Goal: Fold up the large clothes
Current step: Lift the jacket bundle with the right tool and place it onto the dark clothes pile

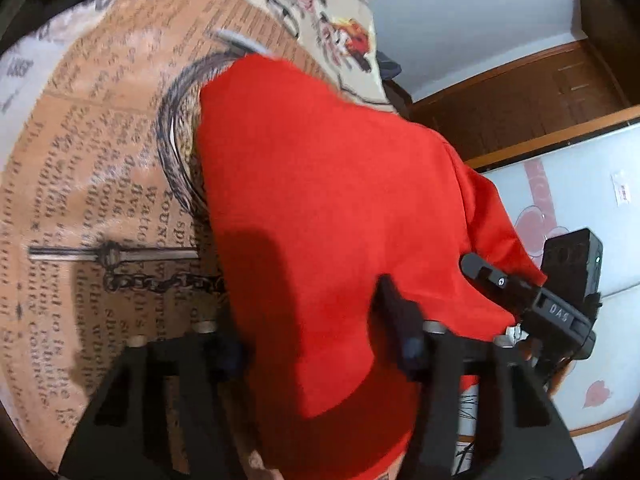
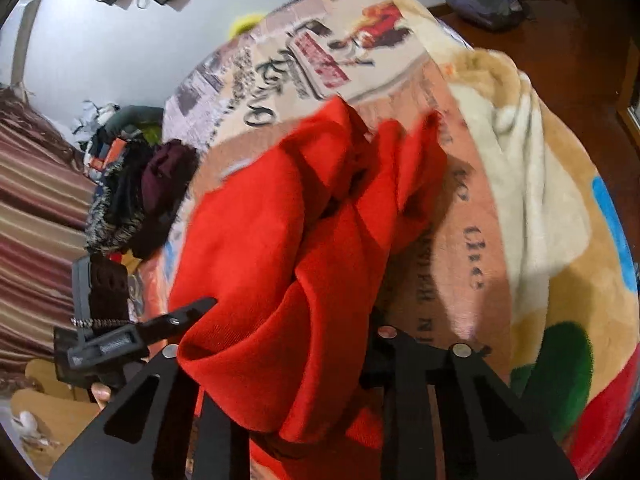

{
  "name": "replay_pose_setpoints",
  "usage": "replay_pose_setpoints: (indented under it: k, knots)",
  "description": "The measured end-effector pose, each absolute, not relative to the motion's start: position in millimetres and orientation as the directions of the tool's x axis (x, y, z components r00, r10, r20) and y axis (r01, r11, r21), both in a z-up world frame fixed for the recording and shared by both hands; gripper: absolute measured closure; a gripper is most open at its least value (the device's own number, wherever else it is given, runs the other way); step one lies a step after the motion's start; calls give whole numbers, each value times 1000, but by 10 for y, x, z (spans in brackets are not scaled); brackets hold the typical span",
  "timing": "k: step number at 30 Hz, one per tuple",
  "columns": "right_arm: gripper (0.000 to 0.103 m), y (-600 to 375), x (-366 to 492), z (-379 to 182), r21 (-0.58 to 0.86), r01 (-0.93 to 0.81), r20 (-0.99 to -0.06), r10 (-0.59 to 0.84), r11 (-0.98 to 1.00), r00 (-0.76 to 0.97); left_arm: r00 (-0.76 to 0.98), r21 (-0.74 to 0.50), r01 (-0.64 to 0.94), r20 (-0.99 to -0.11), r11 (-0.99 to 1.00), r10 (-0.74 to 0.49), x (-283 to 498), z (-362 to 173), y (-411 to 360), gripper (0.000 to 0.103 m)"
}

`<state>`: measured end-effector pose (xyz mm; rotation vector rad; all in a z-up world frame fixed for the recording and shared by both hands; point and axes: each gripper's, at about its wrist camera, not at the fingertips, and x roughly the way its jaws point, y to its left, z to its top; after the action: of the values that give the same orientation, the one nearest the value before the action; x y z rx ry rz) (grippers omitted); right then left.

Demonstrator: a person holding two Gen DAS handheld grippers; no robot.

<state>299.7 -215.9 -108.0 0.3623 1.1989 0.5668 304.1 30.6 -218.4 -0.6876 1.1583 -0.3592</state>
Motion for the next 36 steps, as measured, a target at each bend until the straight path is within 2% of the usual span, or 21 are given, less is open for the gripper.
replay_pose_setpoints:
  k: [3,6,13,21,25,29,32,34,36]
  knots:
    - [84,-1961,2955,-917,537,-256,-763,592,804,259,416,-621,-39,-722,783,-552,2921,-1928,339,67]
    - [84,-1717,2921,-730,517,-309,-754,596,798,277,475,-587,-4,-713,810,-515,2775,-1629,476,68]
    - [84,-975,2941,-231,513,-441,-688,660,737,302,621,-589,-15,-639,808,-454,2563,-943,1524,69]
    - [84,216,3141,456,514,-601,-546,774,612,321,806,-462,-48,-541,886,-238,2527,224,2752,70]
    - [84,818,3378,638,544,-642,-468,830,540,302,858,-349,-86,-503,933,-109,2575,627,3280,69]
    - [84,1426,3603,517,527,-678,-440,847,512,298,859,-316,-143,-511,938,-41,2837,568,3791,69]
    - [84,1695,3792,173,551,-651,-470,839,521,274,818,-331,-203,-575,921,-27,3158,175,4178,67]
    - [84,1880,3968,-278,575,-607,-533,814,549,230,749,-342,-257,-661,904,-37,3339,-258,4443,66]
    - [83,1986,4051,-675,554,-582,-611,766,595,202,688,-339,-304,-724,891,-41,3403,-598,4574,58]
